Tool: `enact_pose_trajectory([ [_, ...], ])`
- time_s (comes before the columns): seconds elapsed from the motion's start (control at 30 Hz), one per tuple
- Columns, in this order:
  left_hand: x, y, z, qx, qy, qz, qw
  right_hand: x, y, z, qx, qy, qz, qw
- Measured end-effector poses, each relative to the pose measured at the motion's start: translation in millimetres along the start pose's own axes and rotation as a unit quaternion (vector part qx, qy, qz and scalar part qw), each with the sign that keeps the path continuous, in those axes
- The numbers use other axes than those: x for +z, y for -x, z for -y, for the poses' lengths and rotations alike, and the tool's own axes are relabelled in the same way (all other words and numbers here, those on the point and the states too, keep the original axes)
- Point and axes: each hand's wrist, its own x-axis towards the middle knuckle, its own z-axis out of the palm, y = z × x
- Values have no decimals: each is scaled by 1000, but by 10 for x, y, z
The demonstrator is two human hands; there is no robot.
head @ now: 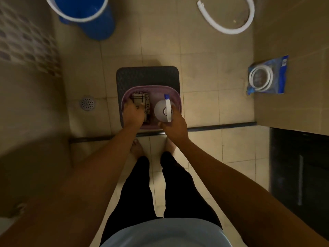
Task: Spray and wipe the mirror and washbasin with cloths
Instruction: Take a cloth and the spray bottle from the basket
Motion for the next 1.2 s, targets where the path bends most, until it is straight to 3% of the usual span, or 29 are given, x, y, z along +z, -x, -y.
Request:
enact_pose_trajectory([
  [0.2, 161, -178, 18, -39, -27, -9, 999, 138, -77, 14, 45, -49, -20, 998],
  [0.4, 245, -250, 41, -30, -107, -21, 994, 161, -165, -62, 22, -46, -36, 998],
  [0.83, 445, -248, 66, -5, -151, -74, 986, 208, -276, -67, -2, -62, -85, 994],
  [1.03, 360, -250, 105, 28, -106, -78, 991, 191, -228, -38, -27, -67, -111, 991],
  [1.2, 187, -215, 86, 29, 25, -66, 997, 60, -111, 38, -58, -79, -119, 988],
])
